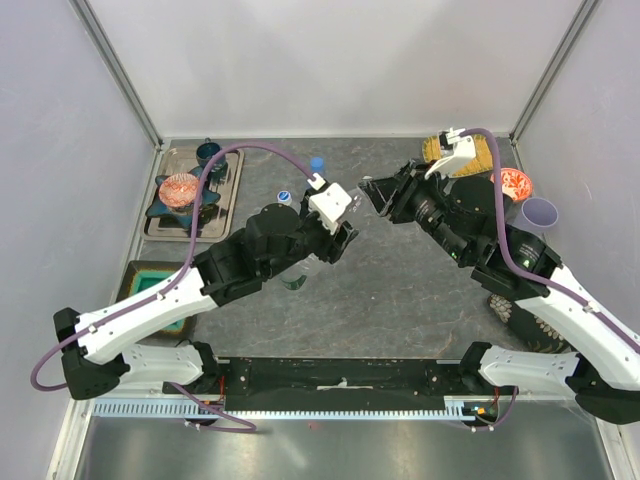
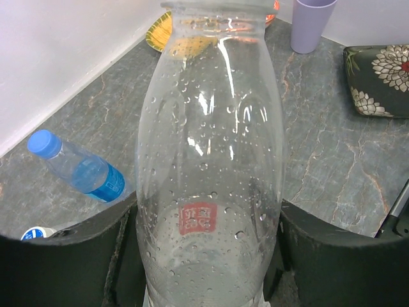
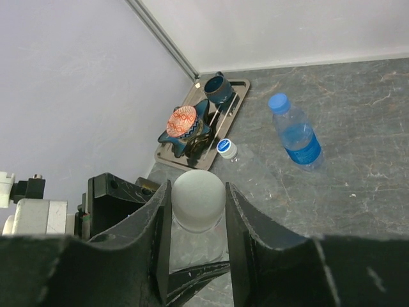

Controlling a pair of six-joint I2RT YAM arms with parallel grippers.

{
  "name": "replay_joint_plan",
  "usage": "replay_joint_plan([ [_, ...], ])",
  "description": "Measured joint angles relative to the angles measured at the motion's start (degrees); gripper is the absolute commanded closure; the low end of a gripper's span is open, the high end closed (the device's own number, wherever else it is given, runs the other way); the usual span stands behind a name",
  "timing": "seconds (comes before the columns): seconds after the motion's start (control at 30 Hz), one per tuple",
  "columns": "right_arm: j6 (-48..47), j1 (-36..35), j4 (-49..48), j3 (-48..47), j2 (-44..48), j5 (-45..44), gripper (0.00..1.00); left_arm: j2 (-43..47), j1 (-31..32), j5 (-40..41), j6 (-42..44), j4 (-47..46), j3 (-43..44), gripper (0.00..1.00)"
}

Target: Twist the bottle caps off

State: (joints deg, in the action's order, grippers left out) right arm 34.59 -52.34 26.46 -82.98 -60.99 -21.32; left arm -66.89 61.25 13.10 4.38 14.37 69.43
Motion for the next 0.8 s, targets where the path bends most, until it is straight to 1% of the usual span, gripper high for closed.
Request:
replay_joint_plan([
  [0.03,0.0,0.0,-0.09,0.13,0.0,0.04,0.85,0.2,0.0,0.04,0.0,0.02,-0.22,0.71],
  [0.07,-0.04,0.0,-0.15,0.2,0.0,0.04,0.98,0.31,0.02,0.04,0.0,0.0,-0.35,0.71],
  [0.1,-0.04,0.0,-0.26,0.37,0.02,0.07,1.0,0.42,0.02,0.04,0.0,0.0,-0.46,0.71],
  [0.27,-1.53,0.0,-0.66,0.63,0.17,2.1,1.0,1.01,0.0,-0.68,-0.02,0.02,-0.94,0.73],
  [0.4,-5.46,0.11,-0.94,0.35,0.83,6.82,1.0,2.67,-0.35,-4.83,-0.09,0.55,-1.46,0.73],
  [0.47,-8.41,0.2,-0.72,-0.52,1.49,11.21,1.0,3.8,-1.29,-10.16,-0.28,0.92,-1.4,0.73],
  [0.53,-11.61,0.31,-0.26,-1.77,2.23,16.57,1.0,4.85,-2.8,-18.03,-1.09,2.05,-0.55,0.73],
  [0.63,-16.04,0.35,-0.61,-2.86,3.61,23.87,1.0,5.29,-5.99,-32.2,-3.34,3.06,1.57,0.73],
  [0.8,-21.42,0.33,-2.27,-2.86,6.34,36.24,1.0,4.46,-10.36,-55.17,-7.89,2.16,3.15,0.72],
])
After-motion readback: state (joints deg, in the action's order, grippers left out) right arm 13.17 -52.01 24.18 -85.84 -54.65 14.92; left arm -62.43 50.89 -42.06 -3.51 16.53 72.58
